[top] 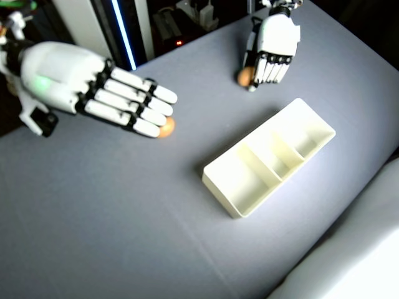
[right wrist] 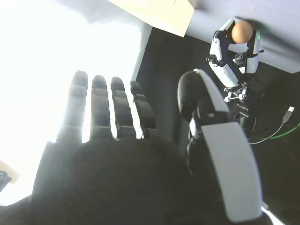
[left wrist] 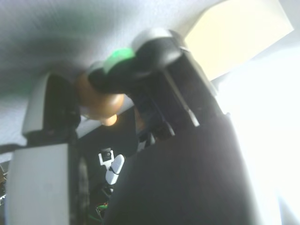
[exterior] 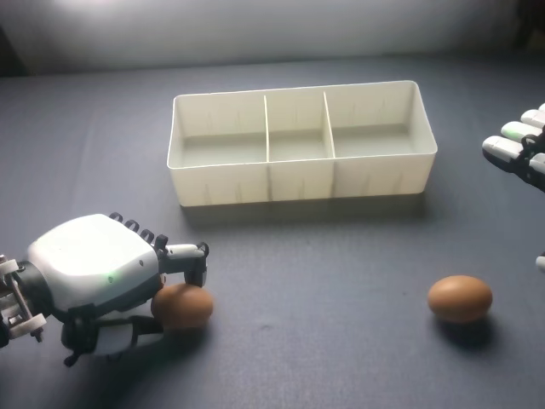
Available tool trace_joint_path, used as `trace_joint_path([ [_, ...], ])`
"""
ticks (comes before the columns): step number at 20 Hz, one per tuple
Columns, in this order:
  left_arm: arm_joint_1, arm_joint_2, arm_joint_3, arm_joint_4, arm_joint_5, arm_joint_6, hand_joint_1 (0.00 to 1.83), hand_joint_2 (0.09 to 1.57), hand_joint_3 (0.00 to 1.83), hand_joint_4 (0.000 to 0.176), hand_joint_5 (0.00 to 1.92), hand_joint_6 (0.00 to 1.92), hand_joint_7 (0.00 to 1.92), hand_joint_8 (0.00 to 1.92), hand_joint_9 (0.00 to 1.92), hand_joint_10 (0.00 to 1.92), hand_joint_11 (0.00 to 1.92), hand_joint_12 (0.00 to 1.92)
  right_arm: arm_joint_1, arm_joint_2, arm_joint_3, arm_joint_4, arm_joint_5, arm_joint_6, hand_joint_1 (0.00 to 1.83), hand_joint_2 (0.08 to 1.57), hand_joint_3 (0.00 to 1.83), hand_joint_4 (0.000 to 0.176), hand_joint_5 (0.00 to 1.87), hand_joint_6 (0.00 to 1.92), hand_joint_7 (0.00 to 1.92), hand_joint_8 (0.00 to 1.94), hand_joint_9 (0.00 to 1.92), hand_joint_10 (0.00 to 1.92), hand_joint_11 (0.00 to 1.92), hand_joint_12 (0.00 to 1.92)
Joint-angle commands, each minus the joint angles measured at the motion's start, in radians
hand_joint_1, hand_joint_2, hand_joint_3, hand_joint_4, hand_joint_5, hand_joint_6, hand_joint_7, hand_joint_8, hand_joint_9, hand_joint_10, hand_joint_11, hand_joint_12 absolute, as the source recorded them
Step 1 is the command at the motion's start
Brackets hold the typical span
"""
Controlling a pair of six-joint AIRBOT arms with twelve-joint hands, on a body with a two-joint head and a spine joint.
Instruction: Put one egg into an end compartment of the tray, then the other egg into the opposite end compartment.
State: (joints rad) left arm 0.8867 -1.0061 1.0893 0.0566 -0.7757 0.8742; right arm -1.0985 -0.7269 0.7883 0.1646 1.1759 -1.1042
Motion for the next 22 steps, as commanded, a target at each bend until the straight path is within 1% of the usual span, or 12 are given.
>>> trace_joint_path([
  [1, -0.009, 0.012, -0.004, -0.004, -0.143, 0.002, 1.1, 1.23, 0.0, 0.0, 0.78, 1.3, 1.26, 1.92, 1.4, 1.92, 1.48, 1.92, 0.005, 0.003, 0.003, 0.002, 0.125, 0.0, 0.44, 1.42, 0.02, 0.0, 0.0, 0.0, 0.0, 0.0, 0.0, 0.0, 0.0, 0.0],
  [7, -0.039, 0.044, -0.016, -0.004, -0.246, 0.002, 1.1, 1.23, 0.0, 0.0, 0.77, 1.32, 1.24, 1.92, 1.39, 1.92, 1.45, 1.92, 0.005, 0.003, 0.003, 0.005, 0.125, 0.0, 0.48, 1.4, 0.01, 0.0, 0.0, 0.0, 0.0, 0.0, 0.0, 0.0, 0.0, 0.0],
  [9, -0.069, 0.055, -0.015, -0.014, -0.27, 0.022, 1.11, 1.22, 0.0, 0.0, 0.79, 1.29, 1.27, 1.92, 1.49, 1.92, 1.58, 1.92, 0.005, 0.003, 0.004, 0.006, 0.127, 0.0, 0.46, 1.41, 0.01, 0.0, 0.0, 0.0, 0.0, 0.0, 0.0, 0.0, 0.01, 0.01],
  [11, -0.101, 0.058, -0.008, -0.024, -0.271, 0.041, 1.11, 1.22, 0.0, 0.0, 0.78, 1.3, 1.25, 1.92, 1.48, 1.92, 1.58, 1.92, 0.005, 0.003, 0.004, 0.008, 0.129, 0.0, 0.46, 1.4, 0.01, 0.0, 0.0, 0.0, 0.0, 0.0, 0.0, 0.0, 0.02, 0.01],
  [12, -0.12, 0.057, -0.001, -0.03, -0.266, 0.047, 1.11, 1.22, 0.0, 0.0, 0.79, 1.3, 1.27, 1.92, 1.5, 1.92, 1.59, 1.92, 0.005, 0.002, 0.004, 0.009, 0.129, 0.0, 0.47, 1.4, 0.01, 0.0, 0.0, 0.0, 0.0, 0.0, 0.0, 0.0, 0.01, 0.01],
  [14, -0.171, 0.049, 0.019, -0.051, -0.248, 0.072, 1.09, 1.24, 0.0, 0.0, 0.76, 1.35, 1.12, 1.77, 1.31, 1.92, 1.37, 1.92, 0.005, 0.002, 0.005, 0.01, 0.129, 0.0, 0.49, 1.4, 0.0, 0.0, 0.0, 0.0, 0.0, 0.0, 0.0, 0.0, 0.01, 0.02],
  [15, -0.193, 0.042, 0.032, -0.059, -0.241, 0.077, 1.08, 1.24, 0.0, 0.0, 0.74, 1.36, 1.11, 1.71, 1.28, 1.89, 1.33, 1.92, 0.004, 0.002, 0.005, 0.01, 0.129, 0.0, 0.47, 1.4, 0.01, 0.0, 0.0, 0.0, 0.0, 0.0, 0.0, 0.0, 0.0, 0.02],
  [16, -0.216, 0.035, 0.046, -0.073, -0.229, 0.087, 1.08, 1.24, 0.0, 0.0, 0.75, 1.35, 1.1, 1.58, 1.25, 1.78, 1.27, 1.92, 0.003, 0.001, 0.006, 0.011, 0.129, 0.0, 0.44, 1.41, 0.01, 0.0, 0.0, 0.0, 0.0, 0.0, 0.0, 0.0, 0.0, 0.0],
  [18, -0.254, 0.02, 0.073, -0.097, -0.197, 0.107, 1.09, 1.23, 0.0, 0.0, 0.77, 1.33, 1.09, 1.48, 1.23, 1.72, 1.24, 1.92, 0.002, -0.001, 0.007, 0.012, 0.129, 0.0, 0.41, 1.42, 0.01, 0.0, 0.0, 0.0, 0.0, 0.0, 0.0, 0.0, 0.0, 0.0],
  [19, -0.284, 0.005, 0.096, -0.113, -0.163, 0.124, 1.19, 1.23, 0.0, 0.0, 0.72, 1.18, 0.9, 1.51, 1.19, 1.73, 1.21, 1.92, 0.0, -0.002, 0.008, 0.012, 0.129, 0.0, 0.37, 1.42, 0.01, 0.0, 0.0, 0.0, 0.0, 0.0, 0.0, 0.0, 0.0, 0.0],
  [20, -0.318, -0.016, 0.125, -0.137, -0.118, 0.147, 1.21, 1.24, 0.0, 0.0, 0.71, 1.14, 0.83, 1.56, 1.16, 1.79, 1.21, 1.92, -0.002, -0.004, 0.009, 0.012, 0.129, 0.0, 0.34, 1.4, 0.0, 0.0, 0.0, 0.0, 0.0, 0.0, 0.0, 0.0, 0.0, 0.0],
  [22, -0.349, -0.039, 0.157, -0.155, -0.073, 0.162, 1.21, 1.25, 0.0, 0.0, 0.69, 1.17, 0.83, 1.56, 1.15, 1.77, 1.18, 1.92, -0.003, -0.007, 0.01, 0.012, 0.129, 0.001, 0.33, 1.4, 0.0, 0.0, 0.0, 0.0, 0.0, 0.0, 0.0, 0.0, 0.0, 0.0],
])
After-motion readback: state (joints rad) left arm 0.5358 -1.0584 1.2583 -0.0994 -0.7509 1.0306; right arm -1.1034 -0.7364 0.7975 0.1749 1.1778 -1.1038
